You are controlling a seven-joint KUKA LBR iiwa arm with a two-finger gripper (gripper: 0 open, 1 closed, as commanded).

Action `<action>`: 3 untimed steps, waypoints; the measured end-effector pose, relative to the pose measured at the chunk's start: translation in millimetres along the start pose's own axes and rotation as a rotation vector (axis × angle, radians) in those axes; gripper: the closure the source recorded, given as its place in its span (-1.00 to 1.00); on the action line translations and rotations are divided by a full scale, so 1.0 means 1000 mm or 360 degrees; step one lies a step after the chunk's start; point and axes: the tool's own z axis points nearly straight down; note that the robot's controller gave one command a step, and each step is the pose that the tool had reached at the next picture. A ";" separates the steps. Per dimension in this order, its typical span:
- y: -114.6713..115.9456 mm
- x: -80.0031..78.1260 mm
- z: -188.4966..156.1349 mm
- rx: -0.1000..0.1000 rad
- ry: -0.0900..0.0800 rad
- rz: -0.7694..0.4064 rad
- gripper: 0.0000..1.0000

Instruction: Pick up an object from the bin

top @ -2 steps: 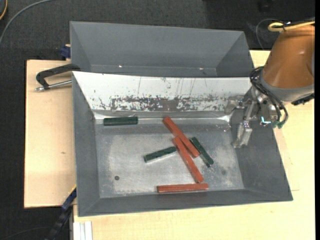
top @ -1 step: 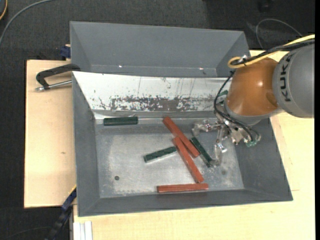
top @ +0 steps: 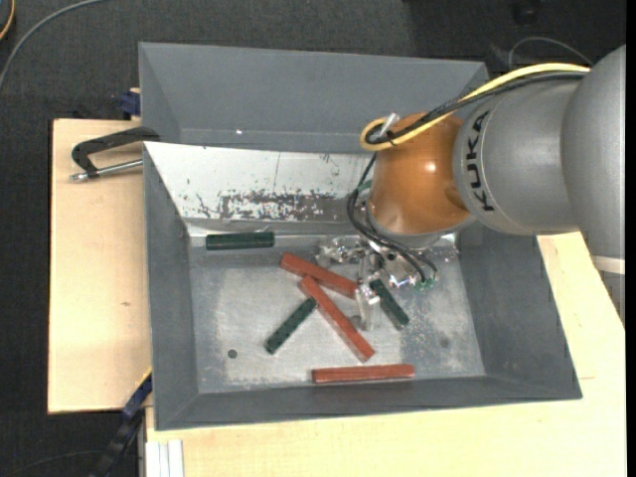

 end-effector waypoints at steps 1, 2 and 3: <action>0.004 0.044 -0.016 0.0003 0.0008 -0.0237 -1.00; 0.079 0.002 0.000 0.0002 -0.0006 0.0101 -1.00; 0.001 -0.023 0.000 0.0012 -0.0010 0.0276 -1.00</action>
Offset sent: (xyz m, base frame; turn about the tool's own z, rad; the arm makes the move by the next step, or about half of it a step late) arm -0.0426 -0.0140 0.0152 -0.1504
